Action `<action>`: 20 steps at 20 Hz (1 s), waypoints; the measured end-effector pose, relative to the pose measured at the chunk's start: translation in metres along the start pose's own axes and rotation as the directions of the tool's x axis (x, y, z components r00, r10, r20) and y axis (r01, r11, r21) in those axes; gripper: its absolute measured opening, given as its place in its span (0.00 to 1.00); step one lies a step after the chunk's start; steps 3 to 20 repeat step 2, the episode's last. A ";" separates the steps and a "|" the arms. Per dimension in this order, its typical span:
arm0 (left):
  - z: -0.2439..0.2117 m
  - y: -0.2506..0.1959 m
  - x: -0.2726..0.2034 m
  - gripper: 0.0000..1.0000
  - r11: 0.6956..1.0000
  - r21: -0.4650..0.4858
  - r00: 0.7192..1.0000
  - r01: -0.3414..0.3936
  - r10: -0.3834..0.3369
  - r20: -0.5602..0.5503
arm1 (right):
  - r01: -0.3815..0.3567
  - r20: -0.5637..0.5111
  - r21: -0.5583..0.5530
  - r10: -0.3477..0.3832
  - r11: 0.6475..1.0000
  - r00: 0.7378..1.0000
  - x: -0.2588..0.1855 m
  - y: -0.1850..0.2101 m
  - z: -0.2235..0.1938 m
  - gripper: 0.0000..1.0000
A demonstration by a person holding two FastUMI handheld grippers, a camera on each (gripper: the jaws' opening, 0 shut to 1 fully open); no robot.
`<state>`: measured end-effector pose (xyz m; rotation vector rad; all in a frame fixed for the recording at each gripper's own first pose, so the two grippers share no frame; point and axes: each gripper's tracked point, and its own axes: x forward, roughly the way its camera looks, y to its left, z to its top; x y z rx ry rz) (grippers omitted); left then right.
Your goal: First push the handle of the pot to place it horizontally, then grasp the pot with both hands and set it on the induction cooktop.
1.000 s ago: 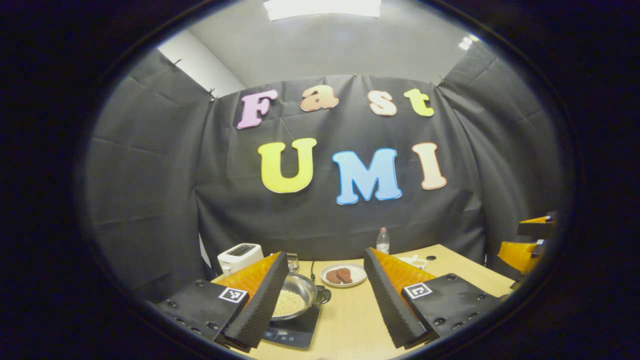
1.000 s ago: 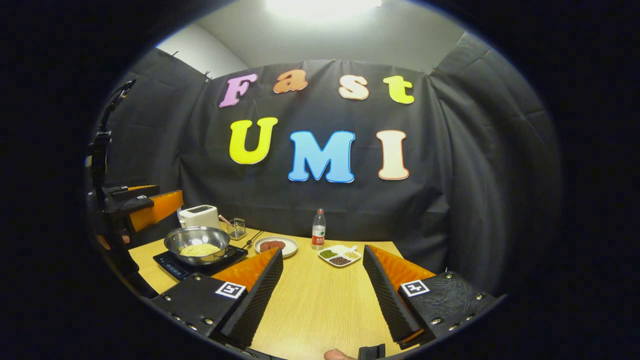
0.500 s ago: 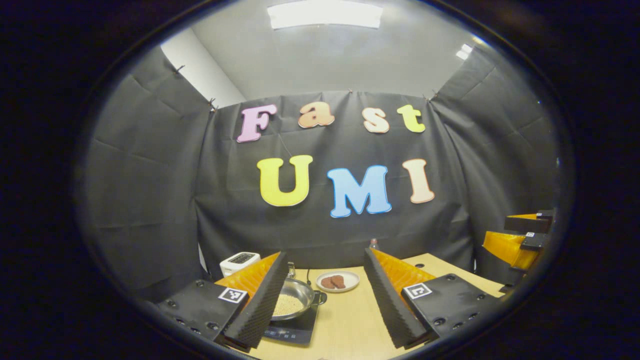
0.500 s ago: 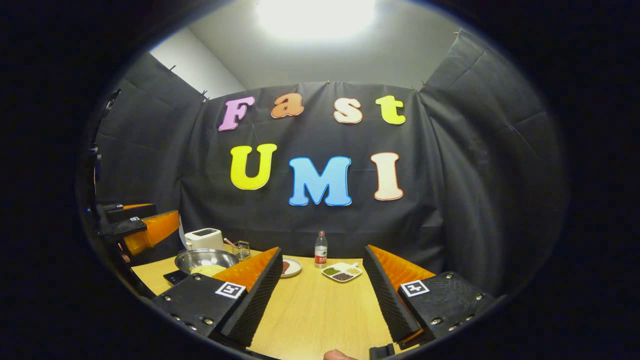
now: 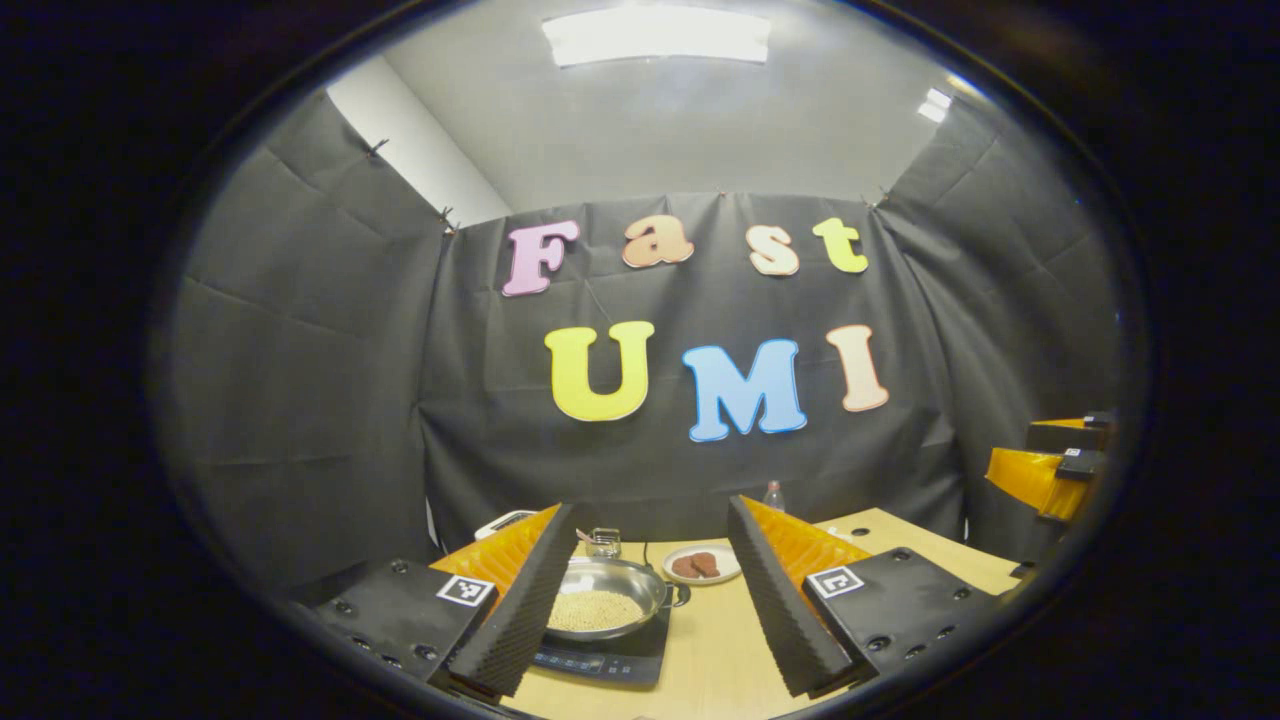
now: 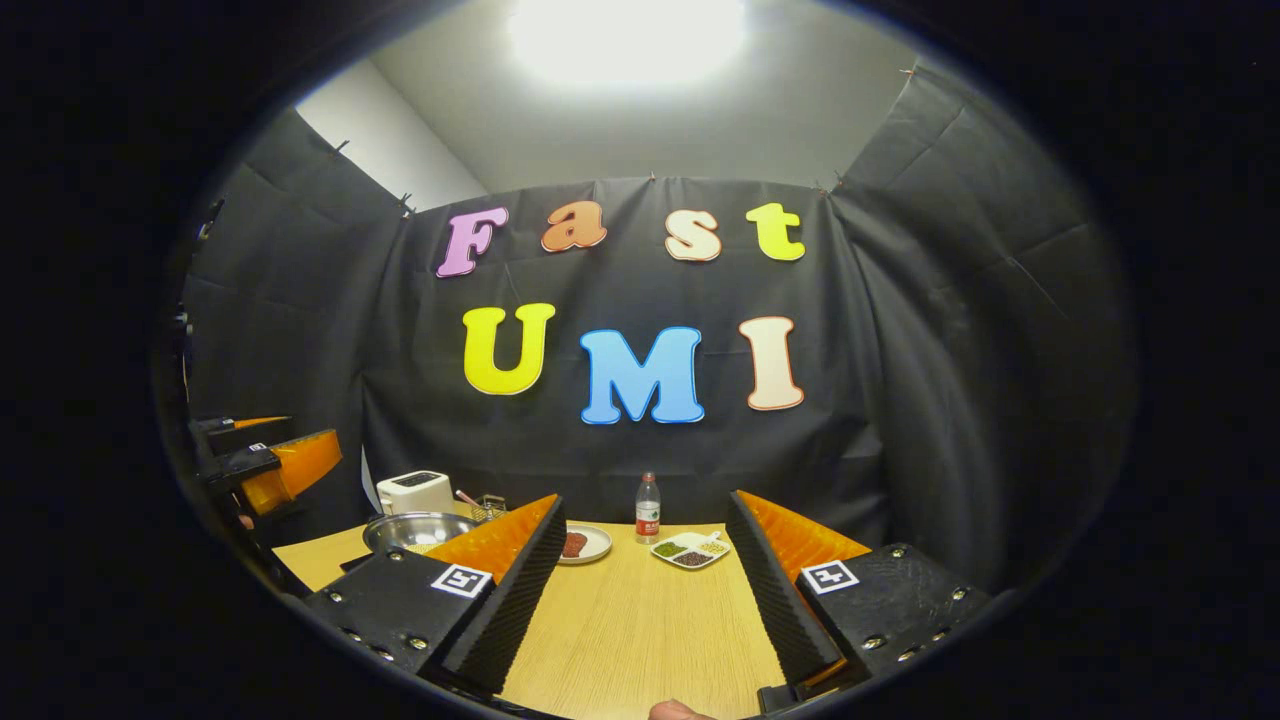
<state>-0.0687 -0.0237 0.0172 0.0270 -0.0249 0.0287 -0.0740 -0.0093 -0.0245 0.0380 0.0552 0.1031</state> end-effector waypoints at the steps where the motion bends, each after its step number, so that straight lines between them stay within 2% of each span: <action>1: 0.001 0.001 0.000 0.98 1.000 0.002 1.000 -0.001 0.001 0.003 | 0.007 0.001 -0.003 -0.007 1.000 1.000 -0.001 -0.002 0.000 0.97; 20: 0.003 0.001 -0.002 1.00 1.000 0.004 1.000 0.003 -0.003 0.006 | 0.012 0.003 -0.005 -0.012 1.000 1.000 -0.001 -0.004 0.000 0.97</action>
